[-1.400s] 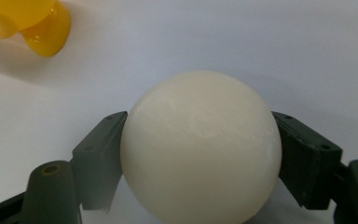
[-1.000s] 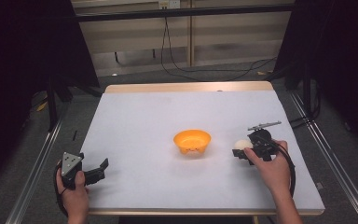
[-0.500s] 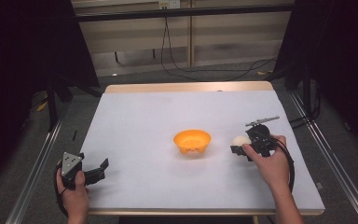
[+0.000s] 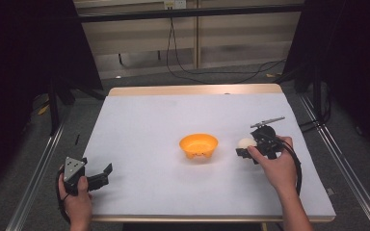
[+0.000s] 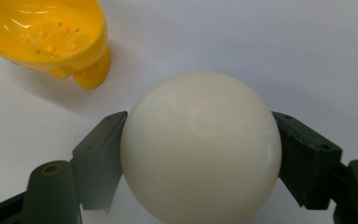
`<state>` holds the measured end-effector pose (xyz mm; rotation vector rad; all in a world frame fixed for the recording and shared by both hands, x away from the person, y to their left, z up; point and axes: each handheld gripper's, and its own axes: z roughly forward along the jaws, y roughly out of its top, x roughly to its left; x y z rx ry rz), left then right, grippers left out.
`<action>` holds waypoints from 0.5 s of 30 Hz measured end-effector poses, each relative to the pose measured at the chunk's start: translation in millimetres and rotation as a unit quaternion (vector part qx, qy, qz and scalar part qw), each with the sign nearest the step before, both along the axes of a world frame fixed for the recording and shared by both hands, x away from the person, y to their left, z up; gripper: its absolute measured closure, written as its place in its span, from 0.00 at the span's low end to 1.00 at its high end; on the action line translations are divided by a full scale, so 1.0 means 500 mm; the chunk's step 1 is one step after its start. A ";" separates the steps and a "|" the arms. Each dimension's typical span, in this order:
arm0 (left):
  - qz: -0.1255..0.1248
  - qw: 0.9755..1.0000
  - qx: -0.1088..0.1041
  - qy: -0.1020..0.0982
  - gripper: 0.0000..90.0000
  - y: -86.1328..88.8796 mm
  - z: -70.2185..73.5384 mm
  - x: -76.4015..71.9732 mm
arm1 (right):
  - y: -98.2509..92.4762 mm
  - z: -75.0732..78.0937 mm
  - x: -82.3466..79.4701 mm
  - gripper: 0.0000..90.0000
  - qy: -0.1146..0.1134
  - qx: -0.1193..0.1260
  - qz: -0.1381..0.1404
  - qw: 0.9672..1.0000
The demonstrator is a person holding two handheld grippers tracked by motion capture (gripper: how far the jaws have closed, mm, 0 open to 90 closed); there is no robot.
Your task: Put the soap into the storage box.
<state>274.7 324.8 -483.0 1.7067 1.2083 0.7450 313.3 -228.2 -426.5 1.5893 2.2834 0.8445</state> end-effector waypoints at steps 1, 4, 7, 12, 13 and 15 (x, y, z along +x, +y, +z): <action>0.001 1.000 0.001 0.000 0.03 0.000 0.000 0.000 | 0.003 0.002 0.001 0.27 0.001 -0.001 0.000 1.000; 0.000 1.000 0.000 0.000 0.03 0.000 0.000 0.000 | 0.007 0.005 0.005 0.27 0.001 -0.005 0.004 1.000; 0.000 1.000 0.000 0.000 0.03 0.000 0.000 0.000 | 0.011 0.009 0.008 0.27 0.002 -0.004 0.007 1.000; -0.001 1.000 0.002 0.002 0.03 -0.001 0.000 0.001 | 0.019 0.016 0.015 0.27 0.008 -0.004 0.018 1.000; 0.000 1.000 0.003 0.002 0.03 -0.002 0.000 0.000 | 0.020 0.016 0.017 0.27 0.008 -0.003 0.021 1.000; 0.000 1.000 0.003 0.001 0.03 -0.002 0.000 0.001 | 0.024 0.018 0.019 0.27 0.009 -0.003 0.024 1.000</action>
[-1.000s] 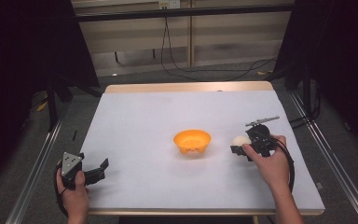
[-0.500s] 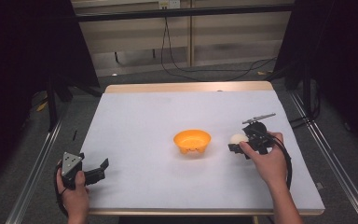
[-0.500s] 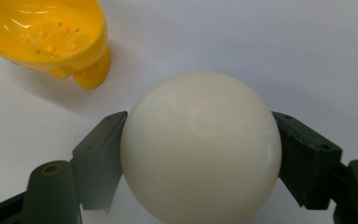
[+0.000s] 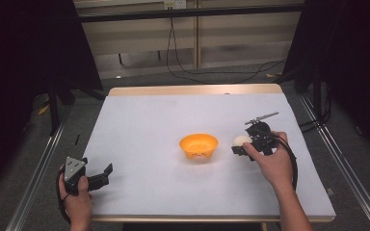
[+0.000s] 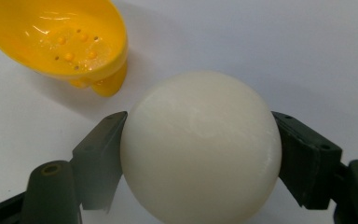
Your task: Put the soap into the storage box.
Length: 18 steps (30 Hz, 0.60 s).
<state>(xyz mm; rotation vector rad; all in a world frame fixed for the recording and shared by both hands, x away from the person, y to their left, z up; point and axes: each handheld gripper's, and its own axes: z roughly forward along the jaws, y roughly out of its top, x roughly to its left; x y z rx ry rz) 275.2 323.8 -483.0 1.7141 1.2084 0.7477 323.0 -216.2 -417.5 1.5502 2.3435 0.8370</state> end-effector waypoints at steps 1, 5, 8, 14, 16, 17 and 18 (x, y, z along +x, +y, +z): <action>0.000 1.000 0.000 0.000 0.03 0.000 0.000 0.000 | 0.002 0.001 0.001 0.27 0.001 0.000 0.000 1.000; 0.000 1.000 0.000 0.000 0.03 0.000 0.000 0.000 | 0.009 0.005 0.004 0.27 0.003 0.000 0.004 1.000; -0.001 1.000 -0.001 0.000 0.03 0.000 0.000 0.000 | 0.013 0.007 0.005 0.27 0.001 -0.001 0.008 1.000; -0.001 1.000 -0.001 0.000 0.03 0.000 0.000 0.000 | 0.018 0.009 0.007 0.27 0.001 0.001 0.012 1.000; -0.002 1.000 -0.001 0.000 0.03 0.000 0.000 0.000 | 0.021 0.009 0.008 0.27 0.002 0.004 0.012 1.000; -0.002 1.000 -0.003 0.001 0.03 0.000 0.000 0.000 | 0.022 0.010 0.008 0.27 0.005 0.004 0.013 1.000; -0.002 1.000 -0.003 0.001 0.03 0.000 0.000 0.000 | 0.024 0.011 0.009 0.27 0.005 0.004 0.016 1.000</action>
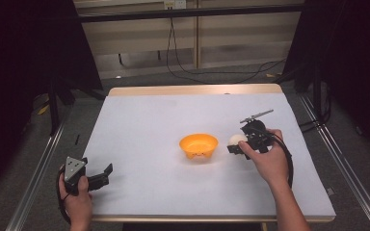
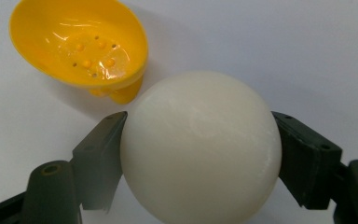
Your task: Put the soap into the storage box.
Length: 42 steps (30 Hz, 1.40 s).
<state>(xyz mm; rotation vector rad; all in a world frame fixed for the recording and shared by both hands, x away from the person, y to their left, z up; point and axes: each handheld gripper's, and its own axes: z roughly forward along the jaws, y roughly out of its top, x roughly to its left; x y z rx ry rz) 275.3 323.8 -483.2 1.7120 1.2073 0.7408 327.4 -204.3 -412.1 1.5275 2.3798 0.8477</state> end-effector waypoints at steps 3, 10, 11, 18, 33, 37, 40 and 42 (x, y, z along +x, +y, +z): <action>0.000 1.000 0.000 0.000 0.03 0.000 0.000 0.000 | 0.004 0.003 0.001 0.27 0.000 0.000 -0.001 1.000; 0.000 1.000 -0.001 0.000 0.03 0.000 0.000 0.000 | 0.015 0.013 0.008 0.27 -0.003 -0.002 0.008 1.000; 0.000 1.000 0.000 0.001 0.03 0.000 0.000 0.000 | 0.017 0.014 0.009 0.27 -0.003 -0.001 0.006 1.000; 0.000 1.000 -0.001 0.000 0.03 0.000 0.000 0.000 | 0.035 0.017 0.016 0.27 -0.006 -0.001 0.018 1.000; 0.001 1.000 -0.003 0.001 0.03 0.001 0.000 0.000 | 0.086 0.028 0.034 0.27 -0.006 0.001 0.034 0.999; 0.000 1.000 -0.004 0.001 0.03 0.001 0.000 0.000 | 0.098 0.027 0.041 0.27 -0.006 0.002 0.040 0.999; 0.000 1.000 -0.004 0.002 0.03 0.002 0.000 0.000 | 0.108 0.027 0.045 0.27 -0.009 0.000 0.044 0.999; 0.000 1.000 -0.004 0.001 0.03 0.002 0.000 0.000 | 0.116 0.027 0.047 0.27 -0.008 -0.001 0.047 0.999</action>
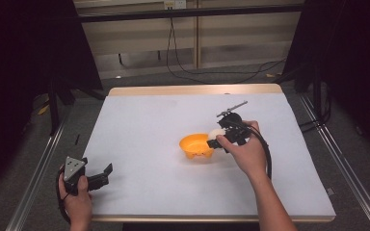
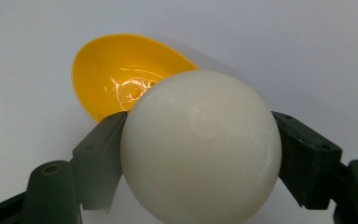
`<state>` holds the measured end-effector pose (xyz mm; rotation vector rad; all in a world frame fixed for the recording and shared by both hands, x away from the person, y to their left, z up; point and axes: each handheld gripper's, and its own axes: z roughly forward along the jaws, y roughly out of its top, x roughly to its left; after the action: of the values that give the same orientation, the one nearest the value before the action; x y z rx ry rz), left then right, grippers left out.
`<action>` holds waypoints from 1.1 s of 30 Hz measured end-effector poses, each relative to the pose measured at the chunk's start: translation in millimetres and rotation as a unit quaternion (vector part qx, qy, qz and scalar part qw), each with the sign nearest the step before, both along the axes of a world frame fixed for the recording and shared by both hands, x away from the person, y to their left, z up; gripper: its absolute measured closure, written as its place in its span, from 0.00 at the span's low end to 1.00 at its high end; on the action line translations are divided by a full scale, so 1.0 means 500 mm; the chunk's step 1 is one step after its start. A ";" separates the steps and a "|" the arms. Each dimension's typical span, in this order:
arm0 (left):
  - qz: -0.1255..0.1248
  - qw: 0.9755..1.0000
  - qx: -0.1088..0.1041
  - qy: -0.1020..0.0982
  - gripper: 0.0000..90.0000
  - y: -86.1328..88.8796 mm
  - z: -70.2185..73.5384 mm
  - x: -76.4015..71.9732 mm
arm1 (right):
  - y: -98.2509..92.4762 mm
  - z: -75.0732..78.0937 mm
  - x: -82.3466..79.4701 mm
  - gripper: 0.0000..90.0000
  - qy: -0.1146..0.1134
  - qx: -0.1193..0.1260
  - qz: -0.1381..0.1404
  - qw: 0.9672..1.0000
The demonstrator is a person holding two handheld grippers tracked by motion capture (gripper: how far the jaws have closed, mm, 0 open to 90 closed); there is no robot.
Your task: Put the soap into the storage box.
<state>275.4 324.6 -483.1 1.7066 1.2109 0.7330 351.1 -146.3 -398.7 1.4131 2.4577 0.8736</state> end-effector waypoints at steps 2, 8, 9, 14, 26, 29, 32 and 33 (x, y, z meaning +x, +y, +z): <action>0.000 1.000 0.000 0.000 0.03 0.000 0.000 0.000 | 0.007 0.000 0.002 0.27 0.003 0.001 -0.001 1.000; 0.000 1.000 0.000 0.000 0.03 0.000 0.000 0.000 | 0.025 -0.003 0.010 0.27 -0.001 0.002 0.007 1.000; 0.000 1.000 0.000 0.000 0.03 0.000 0.000 0.000 | 0.027 -0.003 0.011 0.27 0.001 0.002 0.009 1.000; 0.000 1.000 0.000 0.000 0.03 0.000 0.000 0.000 | 0.040 -0.006 0.016 0.27 0.005 0.000 0.012 1.000; 0.001 1.000 0.001 0.001 0.03 0.000 0.000 0.000 | 0.075 -0.012 0.027 0.27 0.008 -0.015 0.019 1.000; 0.001 1.000 0.000 0.001 0.03 0.000 0.000 0.000 | 0.084 -0.017 0.030 0.27 0.009 -0.014 0.019 1.000; 0.002 1.000 -0.001 0.001 0.03 0.000 0.000 0.000 | 0.092 -0.021 0.031 0.27 0.012 -0.015 0.018 1.000; 0.002 1.000 -0.001 0.001 0.03 0.000 0.000 0.000 | 0.094 -0.022 0.033 0.27 0.009 -0.018 0.023 1.000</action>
<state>275.5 324.6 -483.0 1.7047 1.2162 0.7326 367.4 -99.5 -409.7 1.3634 2.5163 0.8259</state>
